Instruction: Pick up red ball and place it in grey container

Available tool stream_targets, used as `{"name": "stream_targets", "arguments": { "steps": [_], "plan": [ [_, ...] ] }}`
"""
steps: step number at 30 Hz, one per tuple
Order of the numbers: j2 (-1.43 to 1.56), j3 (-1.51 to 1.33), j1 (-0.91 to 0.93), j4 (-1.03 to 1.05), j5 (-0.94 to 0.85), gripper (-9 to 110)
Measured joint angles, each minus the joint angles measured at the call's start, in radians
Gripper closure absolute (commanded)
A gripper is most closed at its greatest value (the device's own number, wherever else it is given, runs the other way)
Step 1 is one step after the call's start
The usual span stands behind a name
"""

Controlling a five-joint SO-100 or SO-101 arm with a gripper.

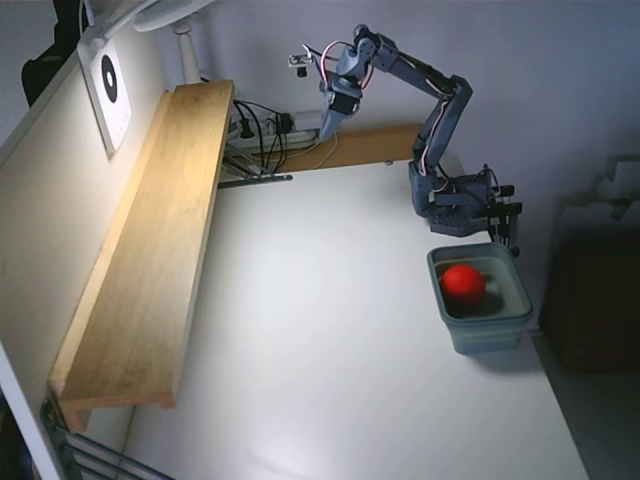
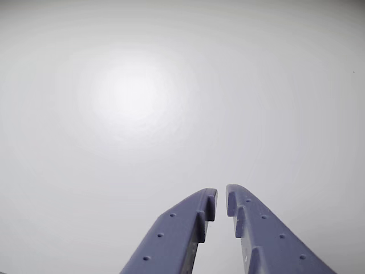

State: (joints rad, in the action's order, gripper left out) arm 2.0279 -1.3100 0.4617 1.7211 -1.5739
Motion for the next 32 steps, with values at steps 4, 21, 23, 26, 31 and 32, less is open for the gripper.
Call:
{"name": "stream_targets", "arguments": {
  "steps": [4, 21, 23, 26, 31, 32],
  "plan": [
    [0.006, -0.002, 0.025, 0.002, 0.000, 104],
    [0.025, -0.002, 0.054, 0.018, 0.000, 104],
    [0.025, -0.002, 0.052, 0.018, 0.000, 104],
    [0.025, -0.002, 0.052, 0.018, 0.000, 104],
    [0.025, -0.002, 0.052, 0.018, 0.000, 104],
    [0.025, -0.002, 0.052, 0.018, 0.000, 104]
  ]
}}
